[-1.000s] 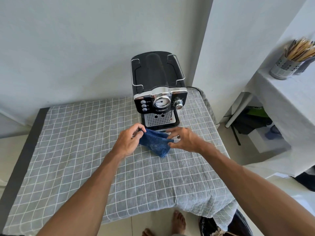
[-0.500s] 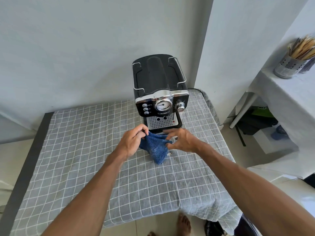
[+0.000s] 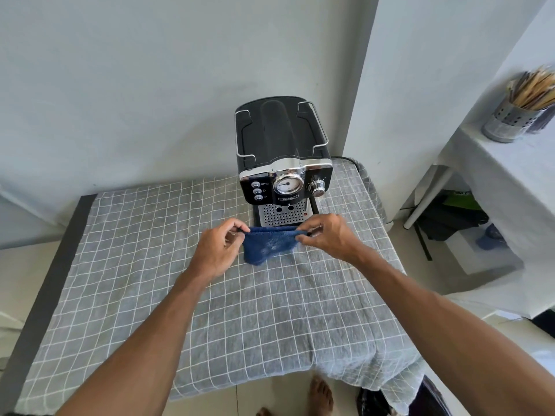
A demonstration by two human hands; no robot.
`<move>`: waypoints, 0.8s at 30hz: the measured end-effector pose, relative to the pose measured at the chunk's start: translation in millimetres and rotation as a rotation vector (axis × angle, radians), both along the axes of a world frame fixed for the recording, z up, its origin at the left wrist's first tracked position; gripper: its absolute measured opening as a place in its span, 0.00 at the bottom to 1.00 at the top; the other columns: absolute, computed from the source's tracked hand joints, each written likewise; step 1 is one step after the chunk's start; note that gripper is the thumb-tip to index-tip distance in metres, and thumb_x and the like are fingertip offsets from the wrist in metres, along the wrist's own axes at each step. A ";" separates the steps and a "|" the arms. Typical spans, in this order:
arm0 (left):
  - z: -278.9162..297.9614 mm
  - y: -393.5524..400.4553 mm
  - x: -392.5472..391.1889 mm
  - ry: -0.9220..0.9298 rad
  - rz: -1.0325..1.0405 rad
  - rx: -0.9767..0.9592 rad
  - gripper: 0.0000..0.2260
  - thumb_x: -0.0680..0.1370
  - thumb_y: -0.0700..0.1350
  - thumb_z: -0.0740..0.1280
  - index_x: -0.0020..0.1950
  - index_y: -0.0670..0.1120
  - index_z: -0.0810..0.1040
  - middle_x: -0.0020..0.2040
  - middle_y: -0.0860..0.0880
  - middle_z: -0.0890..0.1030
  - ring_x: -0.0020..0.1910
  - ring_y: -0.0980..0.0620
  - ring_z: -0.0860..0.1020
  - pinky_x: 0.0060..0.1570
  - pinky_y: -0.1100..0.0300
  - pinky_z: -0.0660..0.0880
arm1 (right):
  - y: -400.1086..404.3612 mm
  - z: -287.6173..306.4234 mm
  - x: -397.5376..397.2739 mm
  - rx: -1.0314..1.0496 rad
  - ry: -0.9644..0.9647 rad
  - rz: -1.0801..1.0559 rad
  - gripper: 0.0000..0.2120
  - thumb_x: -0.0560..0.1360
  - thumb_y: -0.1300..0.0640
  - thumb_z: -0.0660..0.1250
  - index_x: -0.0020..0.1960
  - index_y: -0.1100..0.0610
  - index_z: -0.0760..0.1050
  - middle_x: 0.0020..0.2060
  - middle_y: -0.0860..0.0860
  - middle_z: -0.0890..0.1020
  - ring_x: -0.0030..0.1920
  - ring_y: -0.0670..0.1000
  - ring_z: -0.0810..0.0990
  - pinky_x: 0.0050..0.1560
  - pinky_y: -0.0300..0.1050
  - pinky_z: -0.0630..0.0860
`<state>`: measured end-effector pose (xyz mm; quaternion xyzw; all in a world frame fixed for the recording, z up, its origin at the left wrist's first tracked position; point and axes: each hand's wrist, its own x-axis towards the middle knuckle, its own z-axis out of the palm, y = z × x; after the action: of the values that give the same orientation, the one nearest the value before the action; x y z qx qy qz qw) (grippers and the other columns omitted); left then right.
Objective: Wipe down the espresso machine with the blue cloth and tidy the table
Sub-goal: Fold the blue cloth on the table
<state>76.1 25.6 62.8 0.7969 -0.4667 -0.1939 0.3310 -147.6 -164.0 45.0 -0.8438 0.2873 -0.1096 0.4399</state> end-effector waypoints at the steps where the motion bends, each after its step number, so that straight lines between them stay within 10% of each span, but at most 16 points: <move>1: -2.9 0.9 -1.2 -0.007 -0.002 0.004 0.12 0.83 0.42 0.68 0.50 0.61 0.79 0.44 0.53 0.85 0.38 0.49 0.83 0.38 0.48 0.83 | -2.8 3.2 -1.3 -0.017 -0.007 0.002 0.06 0.75 0.56 0.75 0.52 0.53 0.85 0.48 0.50 0.86 0.43 0.47 0.86 0.44 0.43 0.85; 10: -21.0 -20.0 -24.1 -0.051 0.082 -0.027 0.10 0.83 0.38 0.66 0.56 0.53 0.79 0.58 0.48 0.84 0.35 0.48 0.84 0.30 0.50 0.83 | -13.7 5.0 -3.4 -0.065 -0.013 -0.093 0.11 0.74 0.58 0.77 0.53 0.49 0.79 0.43 0.46 0.84 0.39 0.45 0.83 0.39 0.36 0.81; 15: -21.1 -25.4 -24.8 -0.029 0.116 -0.163 0.13 0.83 0.39 0.68 0.66 0.50 0.77 0.62 0.46 0.85 0.37 0.63 0.81 0.30 0.67 0.80 | -13.2 12.7 -6.9 -0.161 -0.055 -0.183 0.13 0.73 0.58 0.77 0.57 0.54 0.84 0.45 0.47 0.84 0.36 0.39 0.82 0.36 0.30 0.79; 19: -37.5 -12.5 -38.2 -0.048 0.051 -0.184 0.13 0.83 0.42 0.68 0.68 0.50 0.77 0.62 0.48 0.85 0.21 0.59 0.74 0.19 0.69 0.69 | 2.9 4.6 -28.0 -0.202 -0.043 -0.203 0.08 0.74 0.61 0.76 0.53 0.54 0.84 0.46 0.46 0.81 0.39 0.43 0.82 0.40 0.31 0.81; 24: -98.1 31.8 -76.8 0.038 -0.056 0.073 0.16 0.82 0.44 0.70 0.69 0.54 0.75 0.63 0.55 0.84 0.30 0.63 0.81 0.31 0.67 0.77 | 39.1 -50.1 -73.3 -0.146 0.314 0.017 0.10 0.71 0.61 0.78 0.46 0.50 0.79 0.47 0.45 0.78 0.42 0.47 0.80 0.39 0.29 0.75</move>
<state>-0.7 57.3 -35.3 0.7911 -0.4753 -0.2350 0.3050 -220.9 -124.9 -5.1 -0.8827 0.3363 0.0066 0.3281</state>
